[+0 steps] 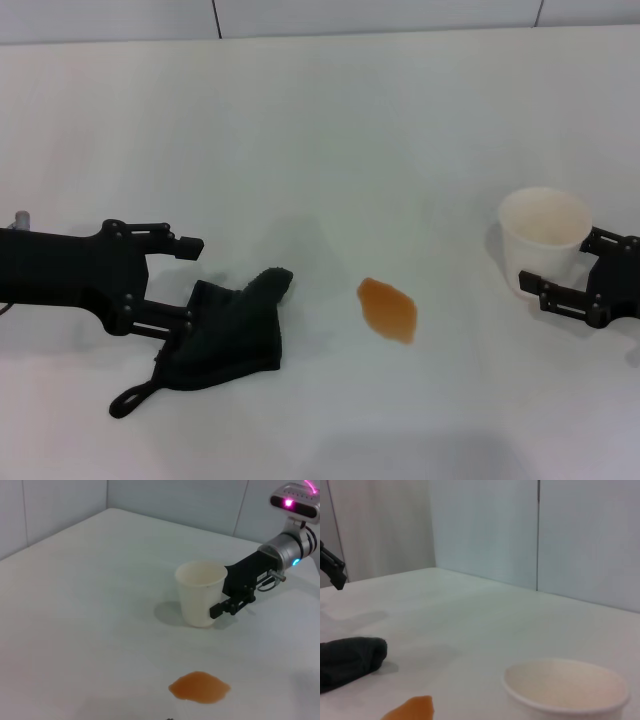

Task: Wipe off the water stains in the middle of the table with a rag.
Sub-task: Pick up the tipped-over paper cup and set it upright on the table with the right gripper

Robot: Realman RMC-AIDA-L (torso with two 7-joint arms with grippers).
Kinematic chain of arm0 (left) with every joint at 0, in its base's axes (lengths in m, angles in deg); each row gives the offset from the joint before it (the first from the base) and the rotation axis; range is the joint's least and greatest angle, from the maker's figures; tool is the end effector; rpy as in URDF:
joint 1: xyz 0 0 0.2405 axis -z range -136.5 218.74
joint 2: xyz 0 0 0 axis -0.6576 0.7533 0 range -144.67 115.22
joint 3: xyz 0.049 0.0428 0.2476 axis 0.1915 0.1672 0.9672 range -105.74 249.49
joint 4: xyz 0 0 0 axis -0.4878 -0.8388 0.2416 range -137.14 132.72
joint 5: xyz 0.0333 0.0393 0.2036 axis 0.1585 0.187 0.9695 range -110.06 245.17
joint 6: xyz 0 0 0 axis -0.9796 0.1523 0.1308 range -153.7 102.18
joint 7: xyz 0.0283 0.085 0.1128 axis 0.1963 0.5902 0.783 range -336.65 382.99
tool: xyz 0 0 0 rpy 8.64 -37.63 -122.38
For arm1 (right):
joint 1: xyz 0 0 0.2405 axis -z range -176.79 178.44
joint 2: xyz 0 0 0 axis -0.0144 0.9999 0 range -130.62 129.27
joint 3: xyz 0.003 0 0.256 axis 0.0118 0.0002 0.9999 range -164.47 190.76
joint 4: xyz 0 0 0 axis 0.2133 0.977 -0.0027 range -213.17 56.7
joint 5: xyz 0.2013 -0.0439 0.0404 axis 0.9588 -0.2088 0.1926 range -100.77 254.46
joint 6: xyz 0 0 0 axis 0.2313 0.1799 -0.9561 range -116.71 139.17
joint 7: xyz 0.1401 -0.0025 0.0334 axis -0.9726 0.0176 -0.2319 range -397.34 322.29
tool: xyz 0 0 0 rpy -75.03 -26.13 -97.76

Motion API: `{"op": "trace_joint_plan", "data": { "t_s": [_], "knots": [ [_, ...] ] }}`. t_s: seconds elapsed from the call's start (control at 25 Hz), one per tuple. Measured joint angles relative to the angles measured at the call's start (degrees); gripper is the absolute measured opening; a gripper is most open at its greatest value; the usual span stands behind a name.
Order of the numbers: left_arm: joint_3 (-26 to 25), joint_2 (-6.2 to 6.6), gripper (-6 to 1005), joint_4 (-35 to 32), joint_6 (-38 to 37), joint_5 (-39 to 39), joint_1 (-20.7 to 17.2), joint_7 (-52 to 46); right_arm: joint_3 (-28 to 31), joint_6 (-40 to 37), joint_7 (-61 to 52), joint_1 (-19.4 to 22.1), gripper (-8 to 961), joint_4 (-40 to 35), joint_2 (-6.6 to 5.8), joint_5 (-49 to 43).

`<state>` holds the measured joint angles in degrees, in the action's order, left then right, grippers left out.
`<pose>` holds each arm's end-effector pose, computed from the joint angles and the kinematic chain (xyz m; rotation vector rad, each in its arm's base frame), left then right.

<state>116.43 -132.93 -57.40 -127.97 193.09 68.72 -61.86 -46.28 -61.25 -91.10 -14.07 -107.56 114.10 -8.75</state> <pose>-0.2583 0.3069 0.0317 -2.9848 -0.4610 -0.3546 0.3462 0.2828 -0.0027 -2.4290 0.5002 0.5411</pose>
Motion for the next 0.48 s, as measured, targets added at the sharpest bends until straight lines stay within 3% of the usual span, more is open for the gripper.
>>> {"op": "trace_joint_plan", "data": {
  "t_s": [0.32,0.48],
  "knots": [
    [0.0,-0.13,887,0.0,-0.1,0.0,0.0,0.0,-0.4,-0.4,0.0,0.5,757,-0.3,0.01,-0.2],
    [0.0,-0.18,887,0.0,-0.2,0.0,0.0,0.0,-0.5,-0.4,0.0,0.8,853,-0.3,0.01,-0.3]
  ]
}}
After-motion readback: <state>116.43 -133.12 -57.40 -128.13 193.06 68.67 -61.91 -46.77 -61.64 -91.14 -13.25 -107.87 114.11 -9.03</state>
